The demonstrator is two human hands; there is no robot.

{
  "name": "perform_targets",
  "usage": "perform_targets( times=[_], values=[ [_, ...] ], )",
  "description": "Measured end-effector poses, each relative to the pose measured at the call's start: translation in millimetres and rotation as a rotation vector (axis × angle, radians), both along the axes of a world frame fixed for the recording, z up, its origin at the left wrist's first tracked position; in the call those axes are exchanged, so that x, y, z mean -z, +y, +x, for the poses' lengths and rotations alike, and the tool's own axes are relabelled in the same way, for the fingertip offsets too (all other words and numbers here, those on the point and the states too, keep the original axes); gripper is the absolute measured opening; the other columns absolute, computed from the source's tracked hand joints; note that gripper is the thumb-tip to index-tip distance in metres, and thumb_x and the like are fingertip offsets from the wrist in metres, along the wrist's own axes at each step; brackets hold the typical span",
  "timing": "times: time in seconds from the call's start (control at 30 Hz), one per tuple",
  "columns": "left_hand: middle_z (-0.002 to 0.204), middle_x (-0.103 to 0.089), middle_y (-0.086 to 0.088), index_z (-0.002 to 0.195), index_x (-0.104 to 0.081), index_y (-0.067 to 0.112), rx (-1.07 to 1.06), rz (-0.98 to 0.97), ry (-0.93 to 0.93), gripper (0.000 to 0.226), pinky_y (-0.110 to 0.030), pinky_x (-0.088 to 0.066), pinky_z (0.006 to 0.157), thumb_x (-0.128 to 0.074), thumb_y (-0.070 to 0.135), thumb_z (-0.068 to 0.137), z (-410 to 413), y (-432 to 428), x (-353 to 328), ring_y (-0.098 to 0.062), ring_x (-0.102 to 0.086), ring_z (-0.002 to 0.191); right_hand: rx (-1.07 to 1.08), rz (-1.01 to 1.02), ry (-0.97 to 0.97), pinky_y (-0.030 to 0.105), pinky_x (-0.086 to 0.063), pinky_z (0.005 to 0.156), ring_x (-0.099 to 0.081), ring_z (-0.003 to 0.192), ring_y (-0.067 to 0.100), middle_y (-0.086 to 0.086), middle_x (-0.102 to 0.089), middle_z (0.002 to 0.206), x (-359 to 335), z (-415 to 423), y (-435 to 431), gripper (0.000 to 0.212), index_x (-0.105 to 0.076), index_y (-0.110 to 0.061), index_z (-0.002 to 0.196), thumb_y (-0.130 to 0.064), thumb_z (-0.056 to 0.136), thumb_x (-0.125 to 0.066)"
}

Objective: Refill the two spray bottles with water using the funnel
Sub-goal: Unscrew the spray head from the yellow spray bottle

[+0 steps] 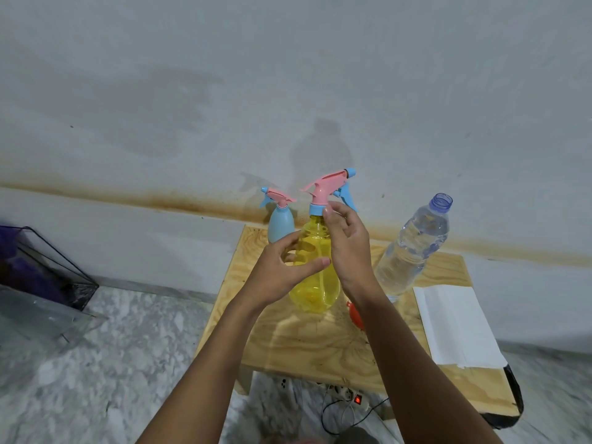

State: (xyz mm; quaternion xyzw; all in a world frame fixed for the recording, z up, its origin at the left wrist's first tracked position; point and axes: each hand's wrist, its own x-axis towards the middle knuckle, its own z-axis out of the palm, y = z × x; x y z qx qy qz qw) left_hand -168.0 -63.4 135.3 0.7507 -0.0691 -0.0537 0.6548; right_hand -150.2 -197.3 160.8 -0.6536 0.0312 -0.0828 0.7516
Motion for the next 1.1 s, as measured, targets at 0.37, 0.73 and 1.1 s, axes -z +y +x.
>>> perform_targets(
  times=[0.37, 0.73, 1.1],
  values=[
    [0.108, -0.073, 0.008, 0.122, -0.066, 0.031, -0.049, 0.042, -0.014, 0.054, -0.02, -0.054, 0.086, -0.086, 0.04, 0.073, 0.3, 0.1, 7.9, -0.005, -0.067, 0.102, 0.047, -0.058, -0.028, 0.013, -0.05, 0.082, -0.067, 0.097, 0.001, -0.006, -0.074, 0.099, -2.7, -1.3, 1.4, 0.028, -0.065, -0.018, 0.121, -0.028, 0.095, -0.065],
    [0.116, -0.07, 0.009, 0.131, -0.06, 0.034, -0.086, 0.082, 0.018, 0.083, -0.039, -0.056, 0.095, -0.084, 0.064, 0.057, 5.2, 2.8, 22.9, -0.009, -0.064, 0.111, 0.05, -0.26, -0.072, 0.014, -0.052, 0.082, -0.064, 0.091, -0.006, -0.008, -0.071, 0.103, -2.6, 1.6, -1.2, 0.032, -0.067, -0.015, 0.116, -0.024, 0.086, -0.076],
    [0.118, -0.066, 0.01, 0.125, -0.06, 0.037, -0.103, 0.085, 0.092, 0.075, -0.035, -0.057, 0.091, -0.088, 0.053, 0.058, 5.7, 3.5, 41.0, -0.008, -0.063, 0.111, 0.104, -0.242, -0.232, 0.012, -0.048, 0.079, -0.06, 0.082, -0.004, -0.007, -0.067, 0.094, -29.7, 6.0, -13.7, 0.016, -0.064, -0.014, 0.113, -0.015, 0.098, -0.06]
  ],
)
